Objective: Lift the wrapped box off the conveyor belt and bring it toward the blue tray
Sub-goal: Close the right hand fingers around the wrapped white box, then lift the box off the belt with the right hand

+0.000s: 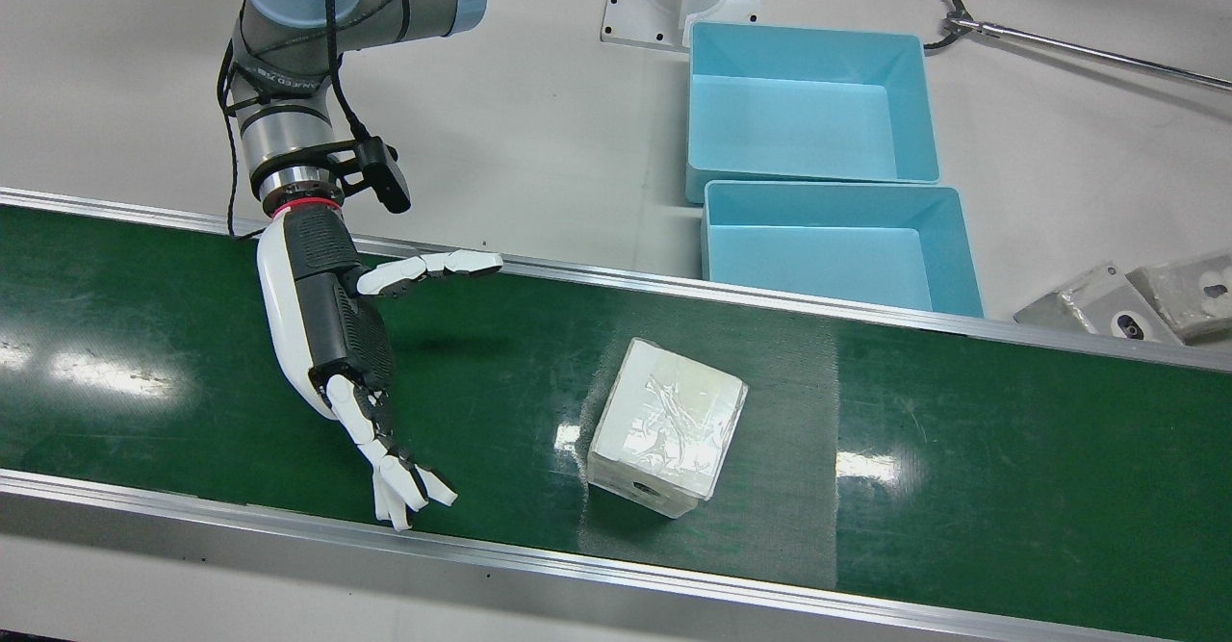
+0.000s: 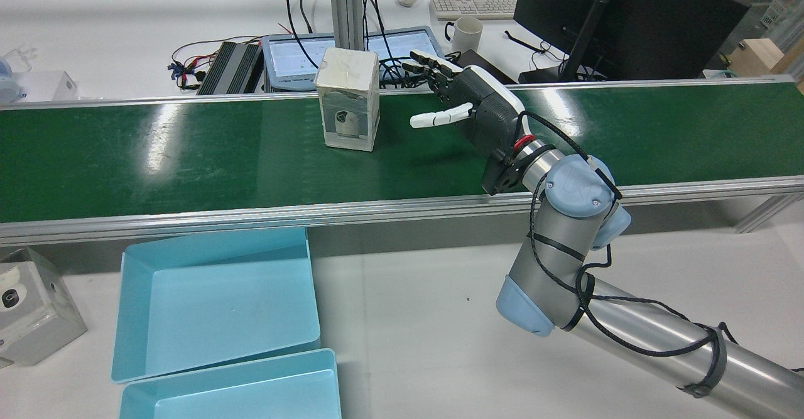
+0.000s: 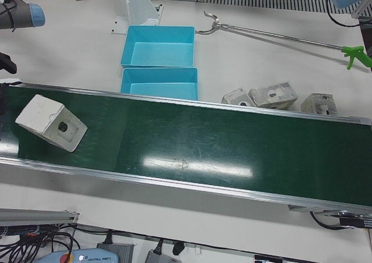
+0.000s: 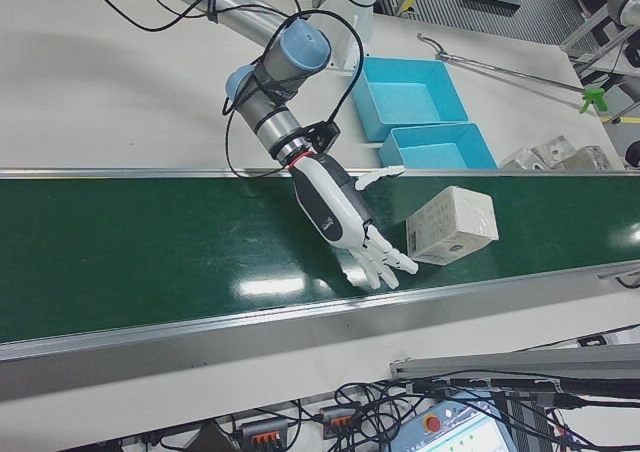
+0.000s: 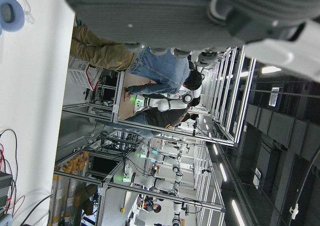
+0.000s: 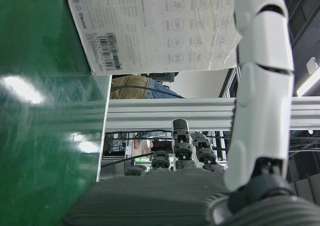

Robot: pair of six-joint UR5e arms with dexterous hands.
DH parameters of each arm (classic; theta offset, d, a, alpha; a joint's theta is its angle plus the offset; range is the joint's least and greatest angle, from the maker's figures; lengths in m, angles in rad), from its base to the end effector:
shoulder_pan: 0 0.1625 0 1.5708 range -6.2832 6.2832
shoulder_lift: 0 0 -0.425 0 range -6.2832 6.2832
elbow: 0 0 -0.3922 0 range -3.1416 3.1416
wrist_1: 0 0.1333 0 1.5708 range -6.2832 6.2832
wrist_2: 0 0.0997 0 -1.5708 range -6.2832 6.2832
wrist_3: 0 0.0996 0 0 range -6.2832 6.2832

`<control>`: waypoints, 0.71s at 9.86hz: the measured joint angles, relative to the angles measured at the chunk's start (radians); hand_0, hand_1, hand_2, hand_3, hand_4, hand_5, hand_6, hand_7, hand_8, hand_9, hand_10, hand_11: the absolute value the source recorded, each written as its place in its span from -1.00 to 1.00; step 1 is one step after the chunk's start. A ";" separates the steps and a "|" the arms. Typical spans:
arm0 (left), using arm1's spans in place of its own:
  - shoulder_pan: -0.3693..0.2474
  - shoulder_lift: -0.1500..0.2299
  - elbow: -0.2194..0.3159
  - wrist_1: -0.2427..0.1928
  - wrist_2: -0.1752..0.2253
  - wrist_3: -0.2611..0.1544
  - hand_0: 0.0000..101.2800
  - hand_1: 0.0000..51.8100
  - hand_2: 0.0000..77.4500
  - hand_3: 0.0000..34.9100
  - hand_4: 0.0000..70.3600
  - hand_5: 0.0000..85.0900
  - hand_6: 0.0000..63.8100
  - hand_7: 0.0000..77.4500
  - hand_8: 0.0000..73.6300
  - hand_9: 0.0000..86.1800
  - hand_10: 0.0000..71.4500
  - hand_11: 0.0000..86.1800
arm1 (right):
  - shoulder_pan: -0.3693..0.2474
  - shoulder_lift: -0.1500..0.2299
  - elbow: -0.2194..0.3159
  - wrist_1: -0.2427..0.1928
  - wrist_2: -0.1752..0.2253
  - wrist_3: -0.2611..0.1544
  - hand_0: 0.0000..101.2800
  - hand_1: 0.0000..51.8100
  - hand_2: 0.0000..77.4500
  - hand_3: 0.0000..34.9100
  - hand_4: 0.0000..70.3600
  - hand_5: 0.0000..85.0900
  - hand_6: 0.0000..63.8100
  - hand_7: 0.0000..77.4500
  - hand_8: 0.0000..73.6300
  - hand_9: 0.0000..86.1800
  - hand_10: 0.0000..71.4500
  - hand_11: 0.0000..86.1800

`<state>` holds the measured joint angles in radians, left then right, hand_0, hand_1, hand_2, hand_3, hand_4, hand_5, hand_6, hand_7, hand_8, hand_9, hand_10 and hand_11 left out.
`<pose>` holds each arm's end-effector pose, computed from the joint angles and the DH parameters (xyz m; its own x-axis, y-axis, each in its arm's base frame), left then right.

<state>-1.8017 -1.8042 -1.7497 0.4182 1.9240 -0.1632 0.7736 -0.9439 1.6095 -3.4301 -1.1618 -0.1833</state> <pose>-0.2222 -0.5133 0.5191 -0.9791 -0.1194 0.1645 -0.1626 -0.0255 -0.9864 -0.3653 -0.5985 0.3235 -0.9384 0.3445 0.0255 0.0939 0.3255 -0.9409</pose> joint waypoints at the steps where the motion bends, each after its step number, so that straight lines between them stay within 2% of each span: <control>1: 0.000 0.000 0.000 0.000 0.000 0.000 -1.00 -1.00 -0.97 -1.00 -0.98 -0.97 -0.98 -0.99 -0.99 -1.00 -0.98 -0.99 | -0.001 0.004 -0.003 0.000 0.000 -0.002 -0.08 -0.47 -0.66 -0.97 -0.78 -0.81 -0.88 -0.62 -0.90 -0.89 -1.00 -0.97; 4: 0.000 0.000 0.000 0.000 0.000 0.000 -1.00 -1.00 -0.97 -1.00 -1.00 -0.97 -0.98 -0.99 -0.99 -1.00 -1.00 -0.99 | -0.005 0.039 -0.035 0.000 0.003 -0.015 -0.08 -0.45 -0.63 -0.97 -0.77 -0.80 -0.88 -0.61 -0.90 -0.89 -1.00 -0.97; 7: 0.000 0.000 0.000 0.000 0.000 0.000 -1.00 -1.00 -0.99 -1.00 -0.98 -0.97 -0.98 -0.99 -0.99 -0.99 -1.00 -0.99 | -0.037 0.071 -0.054 0.000 0.040 -0.032 -0.06 -0.41 -0.65 -0.93 -0.74 -0.78 -0.86 -0.58 -0.90 -0.87 -1.00 -0.97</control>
<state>-1.8017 -1.8042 -1.7497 0.4182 1.9240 -0.1632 0.7364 -0.8731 1.5556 -3.4300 -1.1220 -0.2153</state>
